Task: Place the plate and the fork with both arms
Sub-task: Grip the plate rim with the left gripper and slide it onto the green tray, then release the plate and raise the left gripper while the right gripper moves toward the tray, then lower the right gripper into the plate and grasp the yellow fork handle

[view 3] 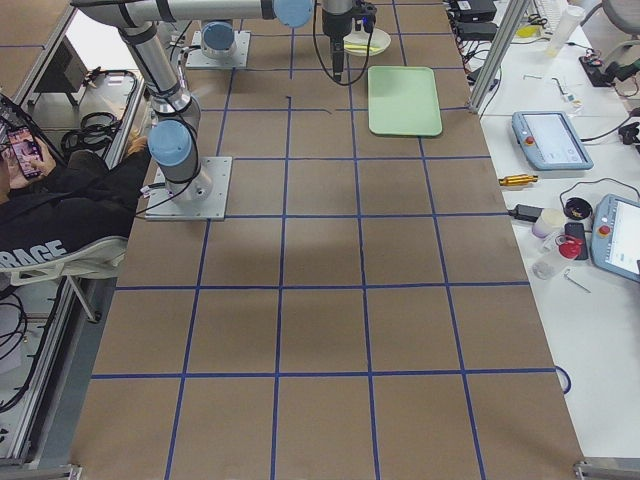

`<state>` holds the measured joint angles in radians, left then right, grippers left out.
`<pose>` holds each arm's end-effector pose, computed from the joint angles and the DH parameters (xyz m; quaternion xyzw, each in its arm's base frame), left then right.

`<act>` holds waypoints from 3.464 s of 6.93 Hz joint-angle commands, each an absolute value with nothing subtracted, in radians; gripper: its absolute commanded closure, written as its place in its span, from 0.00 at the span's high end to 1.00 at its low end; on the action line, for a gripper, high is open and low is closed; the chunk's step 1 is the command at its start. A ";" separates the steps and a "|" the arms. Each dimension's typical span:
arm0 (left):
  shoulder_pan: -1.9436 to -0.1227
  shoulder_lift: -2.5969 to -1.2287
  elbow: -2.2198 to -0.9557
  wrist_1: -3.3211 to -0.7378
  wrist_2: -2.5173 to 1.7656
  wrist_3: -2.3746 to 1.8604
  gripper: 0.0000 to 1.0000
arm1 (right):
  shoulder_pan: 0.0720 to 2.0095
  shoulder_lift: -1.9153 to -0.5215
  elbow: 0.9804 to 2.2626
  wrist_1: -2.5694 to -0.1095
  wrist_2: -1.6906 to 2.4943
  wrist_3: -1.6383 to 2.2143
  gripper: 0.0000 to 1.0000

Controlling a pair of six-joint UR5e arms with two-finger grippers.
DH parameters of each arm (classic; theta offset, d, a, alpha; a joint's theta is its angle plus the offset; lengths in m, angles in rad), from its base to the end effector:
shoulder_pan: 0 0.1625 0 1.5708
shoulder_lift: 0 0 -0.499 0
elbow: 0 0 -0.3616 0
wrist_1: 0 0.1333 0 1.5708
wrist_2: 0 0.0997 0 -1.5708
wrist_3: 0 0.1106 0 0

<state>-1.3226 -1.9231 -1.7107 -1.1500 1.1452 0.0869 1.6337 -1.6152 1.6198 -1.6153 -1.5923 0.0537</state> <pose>-0.0302 -0.6092 0.3524 0.0862 -0.9730 0.0008 0.2139 0.1585 -0.4344 0.5528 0.0044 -0.9997 0.0205 0.0096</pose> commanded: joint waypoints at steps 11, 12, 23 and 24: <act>-1.569 -1.851 -1.515 -1.352 1.465 -0.129 1.00 | 1.637 -1.614 1.620 -1.615 -1.597 0.051 1.00; -1.580 -1.739 -1.516 -1.481 1.501 -0.130 1.00 | 1.638 -1.614 1.620 -1.615 -1.597 0.051 1.00; -1.695 -1.491 -1.710 -1.502 1.577 -0.187 1.00 | 1.894 -0.809 1.074 -1.961 -1.647 0.536 1.00; -1.694 -1.491 -1.712 -1.499 1.577 -0.187 1.00 | 1.905 -0.763 1.074 -2.033 -1.644 0.541 1.00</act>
<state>-1.6948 -1.4913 -1.7102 -1.5013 1.5769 -0.1871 1.8834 -0.8425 1.0867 -1.9285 -1.6461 0.5132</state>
